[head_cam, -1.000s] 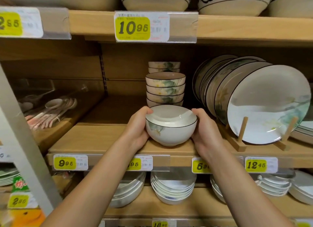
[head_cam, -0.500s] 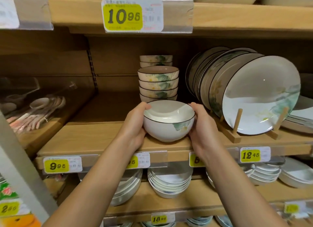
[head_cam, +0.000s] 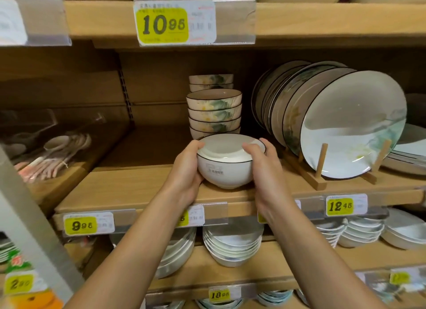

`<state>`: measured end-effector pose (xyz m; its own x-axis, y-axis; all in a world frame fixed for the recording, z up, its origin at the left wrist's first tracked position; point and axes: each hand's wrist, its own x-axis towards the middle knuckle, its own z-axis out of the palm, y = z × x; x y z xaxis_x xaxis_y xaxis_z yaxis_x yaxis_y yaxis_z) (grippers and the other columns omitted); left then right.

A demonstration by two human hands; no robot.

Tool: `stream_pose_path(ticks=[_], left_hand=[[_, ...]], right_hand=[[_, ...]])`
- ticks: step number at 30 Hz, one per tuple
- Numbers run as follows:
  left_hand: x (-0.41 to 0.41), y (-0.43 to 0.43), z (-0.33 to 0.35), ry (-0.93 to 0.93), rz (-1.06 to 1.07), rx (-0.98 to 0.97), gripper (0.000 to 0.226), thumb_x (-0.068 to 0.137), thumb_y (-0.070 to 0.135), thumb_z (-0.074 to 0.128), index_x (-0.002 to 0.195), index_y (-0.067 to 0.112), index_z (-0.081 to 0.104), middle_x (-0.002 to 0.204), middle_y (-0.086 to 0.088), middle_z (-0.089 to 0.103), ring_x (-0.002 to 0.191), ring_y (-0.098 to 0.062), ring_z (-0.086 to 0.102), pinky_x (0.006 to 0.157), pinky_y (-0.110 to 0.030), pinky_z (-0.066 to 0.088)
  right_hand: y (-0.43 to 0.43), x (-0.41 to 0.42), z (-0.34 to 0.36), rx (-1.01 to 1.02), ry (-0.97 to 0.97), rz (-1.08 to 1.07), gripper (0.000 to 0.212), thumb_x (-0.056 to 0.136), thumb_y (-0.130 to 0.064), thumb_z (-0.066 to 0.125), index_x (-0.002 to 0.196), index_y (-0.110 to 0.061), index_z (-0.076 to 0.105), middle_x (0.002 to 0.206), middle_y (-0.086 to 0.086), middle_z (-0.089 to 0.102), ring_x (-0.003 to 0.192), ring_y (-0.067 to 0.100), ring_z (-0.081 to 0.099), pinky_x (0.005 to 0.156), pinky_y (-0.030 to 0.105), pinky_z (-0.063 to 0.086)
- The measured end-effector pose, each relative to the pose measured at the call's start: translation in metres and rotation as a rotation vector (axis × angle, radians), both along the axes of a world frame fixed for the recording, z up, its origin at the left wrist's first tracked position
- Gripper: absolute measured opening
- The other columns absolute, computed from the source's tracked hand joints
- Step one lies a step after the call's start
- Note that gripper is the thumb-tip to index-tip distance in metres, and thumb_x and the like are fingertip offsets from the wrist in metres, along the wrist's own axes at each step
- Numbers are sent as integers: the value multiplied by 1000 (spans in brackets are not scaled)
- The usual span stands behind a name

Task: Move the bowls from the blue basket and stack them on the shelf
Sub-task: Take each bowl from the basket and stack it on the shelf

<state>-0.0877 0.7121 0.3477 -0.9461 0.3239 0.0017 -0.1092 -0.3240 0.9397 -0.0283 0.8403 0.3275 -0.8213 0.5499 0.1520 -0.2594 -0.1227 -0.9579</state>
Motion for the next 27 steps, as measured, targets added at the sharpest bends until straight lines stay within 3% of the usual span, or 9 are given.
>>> stream_pose_path(ticks=[2,5,7,10,13,15,18,23,27], left_hand=[[4,1,-7,16,-2,19,33,98,25,45,122,11,62,110,-7,73,106,-21,68,98,-44,51],[7,-5,-18,64,70,12,38,96,33,47,129,16,56,119,-4,69,112,-17,64,95,-40,52],[5,-9,-17,62,122,19,37,93,34,50,123,15,58,113,-2,70,113,-18,62,89,-37,53],[2,-6,-3,13,115,26,21,96,29,48,99,17,64,83,4,76,101,-20,67,83,-37,54],[7,4,1,40,49,-10,28,97,28,46,111,13,66,99,-6,76,101,-23,70,92,-41,54],[12,5,-7,89,82,-19,31,98,29,46,124,15,57,108,-5,73,100,-17,70,89,-38,55],[14,-1,-17,132,127,-13,34,98,35,47,131,26,45,118,1,65,99,-8,68,85,-29,54],[10,-15,-12,176,5,-32,40,97,31,47,135,19,46,116,6,67,110,-9,62,100,-33,47],[9,-22,-14,229,-182,-106,39,99,29,48,138,24,48,120,10,69,113,-4,63,99,-31,48]], right_hand=[[1,-5,4,24,-38,4,48,83,-31,61,129,-31,49,106,-12,62,94,5,62,63,17,50],[13,-10,19,-148,-111,94,24,88,-18,55,107,-14,67,101,7,74,99,25,68,86,40,55],[20,-9,17,-183,-111,65,21,89,-25,56,101,-16,71,95,5,76,95,22,69,89,40,54],[15,-7,6,-128,-33,14,46,80,-46,60,122,-27,61,107,-6,72,101,12,67,81,31,55],[5,-9,1,-25,-16,5,62,71,-43,60,130,-26,53,114,-4,65,103,14,64,75,28,53],[7,-15,9,-65,-43,29,40,78,-29,58,116,-16,62,108,5,69,101,23,66,75,34,55],[19,-19,17,-210,-89,94,23,90,-23,55,102,-11,70,100,11,75,98,26,69,91,42,53],[30,-14,4,-172,-1,192,32,95,-36,54,119,-17,64,107,2,75,102,15,70,82,29,56],[33,-9,6,-23,-22,271,35,97,-36,51,124,-16,62,115,4,72,111,17,66,99,40,50]])
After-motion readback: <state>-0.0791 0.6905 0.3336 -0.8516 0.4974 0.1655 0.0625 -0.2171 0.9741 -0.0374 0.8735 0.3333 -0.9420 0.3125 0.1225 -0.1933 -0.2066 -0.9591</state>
